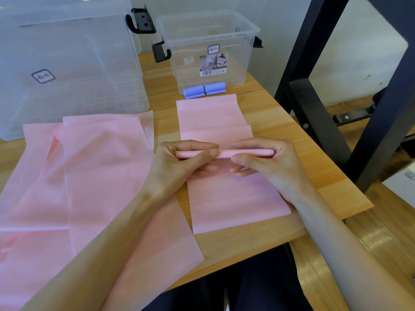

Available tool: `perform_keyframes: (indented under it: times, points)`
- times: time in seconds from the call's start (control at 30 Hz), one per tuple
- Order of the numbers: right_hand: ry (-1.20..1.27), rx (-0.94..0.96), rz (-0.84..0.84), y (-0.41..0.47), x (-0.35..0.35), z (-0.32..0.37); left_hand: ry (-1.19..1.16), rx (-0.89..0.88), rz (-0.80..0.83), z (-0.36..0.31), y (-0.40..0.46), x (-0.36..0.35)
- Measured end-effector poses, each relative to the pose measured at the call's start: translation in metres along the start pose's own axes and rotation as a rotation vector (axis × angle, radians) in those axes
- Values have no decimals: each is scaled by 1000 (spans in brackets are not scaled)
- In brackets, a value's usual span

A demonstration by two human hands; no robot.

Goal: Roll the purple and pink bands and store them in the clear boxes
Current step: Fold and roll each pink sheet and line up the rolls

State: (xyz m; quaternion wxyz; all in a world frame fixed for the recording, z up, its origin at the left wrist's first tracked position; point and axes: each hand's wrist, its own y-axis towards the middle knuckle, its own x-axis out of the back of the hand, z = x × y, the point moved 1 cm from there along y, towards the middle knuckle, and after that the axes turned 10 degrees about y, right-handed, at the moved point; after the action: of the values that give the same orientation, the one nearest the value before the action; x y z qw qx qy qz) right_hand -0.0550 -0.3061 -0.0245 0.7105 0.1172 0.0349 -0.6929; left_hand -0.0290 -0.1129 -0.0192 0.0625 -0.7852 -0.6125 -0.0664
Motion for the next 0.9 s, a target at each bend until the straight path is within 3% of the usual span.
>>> perform_keyframes:
  times: [0.17, 0.9]
  points:
    - [-18, 11, -22, -1, 1, 1, -27, 10, 81, -3, -2, 1]
    - [-40, -14, 3, -1, 2, 1, 8, -37, 94, -2, -3, 2]
